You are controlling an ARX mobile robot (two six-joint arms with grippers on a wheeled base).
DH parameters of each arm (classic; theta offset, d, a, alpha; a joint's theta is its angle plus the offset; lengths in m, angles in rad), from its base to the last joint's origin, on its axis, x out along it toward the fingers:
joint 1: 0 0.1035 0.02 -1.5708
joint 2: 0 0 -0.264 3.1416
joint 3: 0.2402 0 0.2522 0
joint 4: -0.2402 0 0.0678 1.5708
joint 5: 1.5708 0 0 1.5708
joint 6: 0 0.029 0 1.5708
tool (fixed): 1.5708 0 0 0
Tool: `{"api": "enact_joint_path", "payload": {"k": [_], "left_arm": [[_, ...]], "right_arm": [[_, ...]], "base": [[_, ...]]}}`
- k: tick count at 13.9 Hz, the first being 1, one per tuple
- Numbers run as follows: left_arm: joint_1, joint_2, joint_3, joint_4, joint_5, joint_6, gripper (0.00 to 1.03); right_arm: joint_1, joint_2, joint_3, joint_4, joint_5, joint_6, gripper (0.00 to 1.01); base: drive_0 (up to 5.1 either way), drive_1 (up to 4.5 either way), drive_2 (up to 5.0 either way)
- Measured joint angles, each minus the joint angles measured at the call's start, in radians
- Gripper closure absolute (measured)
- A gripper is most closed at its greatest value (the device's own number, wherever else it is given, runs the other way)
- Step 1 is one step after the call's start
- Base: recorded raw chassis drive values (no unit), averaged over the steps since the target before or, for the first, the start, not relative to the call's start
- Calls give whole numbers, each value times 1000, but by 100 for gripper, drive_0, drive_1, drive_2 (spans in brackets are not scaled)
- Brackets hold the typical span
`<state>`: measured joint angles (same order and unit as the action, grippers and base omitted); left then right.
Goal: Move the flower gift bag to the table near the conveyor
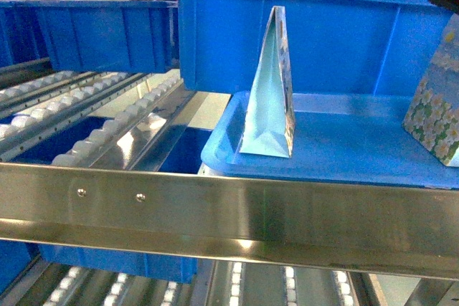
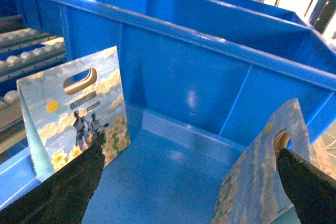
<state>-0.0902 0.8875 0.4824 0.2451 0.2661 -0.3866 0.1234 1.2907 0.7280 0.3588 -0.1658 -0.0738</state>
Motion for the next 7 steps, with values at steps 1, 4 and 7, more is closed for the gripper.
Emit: {"api": "enact_joint_path", "payload": {"k": [1, 4, 7], "left_arm": [[0, 0, 0, 0, 0, 0, 5], [0, 0, 0, 0, 0, 0, 5], [0, 0, 0, 0, 0, 0, 5]], "right_arm": [[-9, 17, 11, 24, 4, -13, 3], [-68, 100, 21, 95, 17, -47, 3], [-92, 164, 24, 146, 23, -51, 3]], "base": [[0, 0, 0], [0, 0, 0], [0, 0, 0]]}}
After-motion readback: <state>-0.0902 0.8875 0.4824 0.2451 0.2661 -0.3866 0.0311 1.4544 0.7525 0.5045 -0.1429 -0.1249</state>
